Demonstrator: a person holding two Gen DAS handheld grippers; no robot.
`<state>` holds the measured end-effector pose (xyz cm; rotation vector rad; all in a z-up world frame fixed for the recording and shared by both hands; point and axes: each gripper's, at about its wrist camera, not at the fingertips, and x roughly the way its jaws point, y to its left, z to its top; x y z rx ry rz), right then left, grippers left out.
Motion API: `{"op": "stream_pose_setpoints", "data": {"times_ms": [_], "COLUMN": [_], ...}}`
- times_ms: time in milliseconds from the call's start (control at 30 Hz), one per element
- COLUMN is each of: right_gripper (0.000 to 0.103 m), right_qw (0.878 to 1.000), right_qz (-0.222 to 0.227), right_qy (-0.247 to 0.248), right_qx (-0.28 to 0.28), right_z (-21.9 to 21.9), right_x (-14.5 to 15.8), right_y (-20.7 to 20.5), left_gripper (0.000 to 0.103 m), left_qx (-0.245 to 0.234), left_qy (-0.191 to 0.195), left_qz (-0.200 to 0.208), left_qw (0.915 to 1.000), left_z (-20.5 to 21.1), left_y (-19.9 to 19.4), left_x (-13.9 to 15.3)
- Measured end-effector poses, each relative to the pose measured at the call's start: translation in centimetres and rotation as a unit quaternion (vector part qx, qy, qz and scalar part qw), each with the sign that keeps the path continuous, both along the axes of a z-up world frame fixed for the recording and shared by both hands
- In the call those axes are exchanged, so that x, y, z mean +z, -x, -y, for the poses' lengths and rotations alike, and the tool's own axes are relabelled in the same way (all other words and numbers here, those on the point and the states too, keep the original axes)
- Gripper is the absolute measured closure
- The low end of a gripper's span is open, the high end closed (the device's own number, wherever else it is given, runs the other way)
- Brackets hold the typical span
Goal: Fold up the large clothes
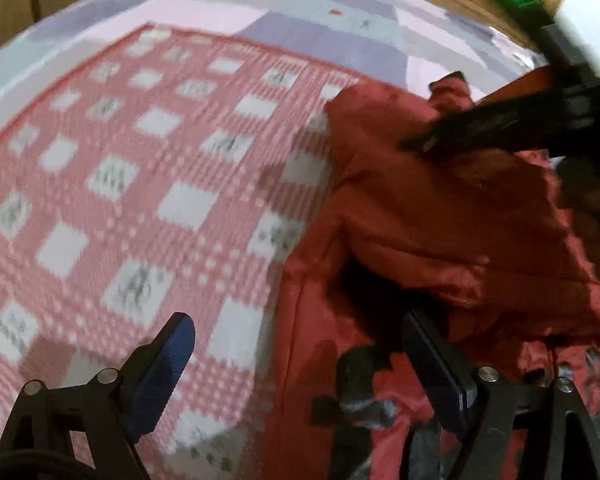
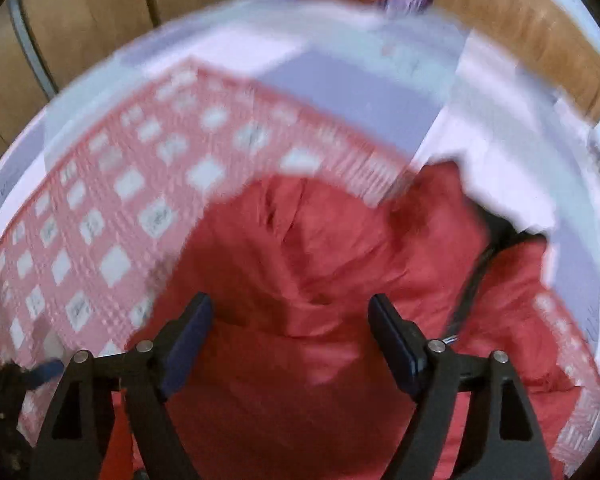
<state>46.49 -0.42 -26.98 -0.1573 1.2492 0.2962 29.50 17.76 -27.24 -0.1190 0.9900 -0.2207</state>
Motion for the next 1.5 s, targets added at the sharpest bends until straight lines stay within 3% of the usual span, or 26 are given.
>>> {"op": "stream_pose_setpoints", "data": {"times_ms": [33,67,100,233,267,367,500,633,700,733,767,800,867,900,967,1033,1133,1200,1233,1300,1367,1400,1433,1467,1500], "right_gripper": [0.031,0.049,0.051,0.051,0.051,0.050,0.046,0.045,0.045,0.045,0.045,0.045,0.045,0.063,0.081,0.079,0.065,0.044,0.038,0.026,0.026,0.026,0.026,0.027,0.031], "right_qw": [1.000,0.999,0.996,0.985,0.981,0.977,0.969,0.975,0.976,0.975,0.972,0.969,0.954,0.951,0.958,0.963,0.961,0.959,0.959,0.963,0.970,0.971,0.970,0.968,0.967], "right_qz": [-0.003,0.020,0.047,0.146,0.174,0.202,0.236,0.180,0.152,0.148,0.147,0.147,0.135,0.133,0.128,0.138,0.167,0.198,0.210,0.219,0.199,0.187,0.178,0.174,0.173], "right_qy": [0.011,0.044,0.073,0.045,0.018,-0.031,0.030,0.040,0.029,0.022,0.019,0.020,0.039,0.003,-0.010,0.009,0.011,0.008,0.015,0.037,0.064,0.082,0.097,0.094,0.059], "right_qx": [0.010,0.013,-0.002,-0.083,-0.087,-0.066,-0.060,-0.121,-0.155,-0.166,-0.180,-0.199,-0.265,-0.280,-0.257,-0.233,-0.222,-0.204,-0.191,-0.156,-0.126,-0.123,-0.136,-0.155,-0.178], "right_z": [-0.4,-0.7,-0.6,1.3,1.9,3.6,5.7,9.5,11.9,13.0,14.5,16.6,21.7,24.3,26.0,25.7,24.4,23.0,21.7,19.7,18.6,19.2,20.4,22.2,25.1], "right_x": [-0.7,-0.9,-0.6,2.8,4.1,6.6,6.9,3.5,1.4,0.9,0.5,0.1,-0.6,-0.6,-0.3,0.8,2.2,3.2,3.3,3.2,2.1,1.4,0.9,0.6,0.6], "right_y": [-0.4,-0.9,-1.4,-1.9,-0.9,2.9,9.7,12.9,13.9,14.6,15.4,16.4,18.7,19.9,21.0,21.3,21.1,20.8,20.5,19.4,18.7,18.3,18.2,18.5,19.1], "left_gripper": [0.015,0.015,0.015,0.015,0.015,0.015,0.015,0.015,0.015,0.013,0.011,0.002,0.000,0.000,0.000,0.005,0.005,0.005,0.005,0.005,0.005,0.002,0.000,0.000,0.000], "left_qx": [-0.005,-0.008,-0.010,-0.019,-0.020,-0.015,-0.016,-0.054,-0.079,-0.084,-0.081,-0.066,-0.048,-0.054,-0.063,-0.062,-0.076,-0.101,-0.113,-0.131,-0.128,-0.121,-0.120,-0.115,-0.109], "left_qy": [-0.002,-0.002,-0.002,-0.002,-0.004,0.005,0.015,-0.004,-0.052,-0.079,-0.078,-0.061,-0.035,-0.052,-0.094,-0.092,-0.061,-0.063,-0.068,-0.083,-0.123,-0.147,-0.147,-0.135,-0.129], "left_qz": [0.004,0.008,0.010,0.022,0.025,0.034,0.065,0.077,0.061,0.033,0.008,-0.016,-0.023,-0.010,0.023,0.038,0.080,0.109,0.114,0.108,0.080,0.048,0.020,0.002,-0.001], "left_qw": [1.0000,0.9999,0.9999,0.9996,0.9995,0.9993,0.9976,0.9956,0.9937,0.9928,0.9937,0.9958,0.9980,0.9971,0.9933,0.9931,0.9920,0.9868,0.9848,0.9820,0.9808,0.9806,0.9816,0.9840,0.9857], "left_z": [0.2,0.2,0.2,0.1,0.1,-0.1,1.1,5.6,8.4,9.1,8.6,7.3,5.4,5.6,6.5,6.9,8.4,11.0,12.4,14.7,16.4,16.5,15.9,15.1,14.4], "left_y": [-0.2,-0.3,-0.3,-0.4,-0.4,-1.4,-4.7,-7.6,-8.5,-8.9,-9.1,-9.1,-8.4,-7.6,-6.4,-5.7,-4.4,-4.0,-4.1,-4.6,-6.0,-7.1,-7.9,-8.4,-8.5], "left_x": [0.2,0.5,0.6,1.0,1.1,1.8,3.7,3.8,1.8,-0.4,-2.1,-3.8,-4.6,-4.3,-3.2,-1.4,2.3,4.0,4.3,3.9,1.8,-0.3,-1.9,-3.0,-3.3]}}
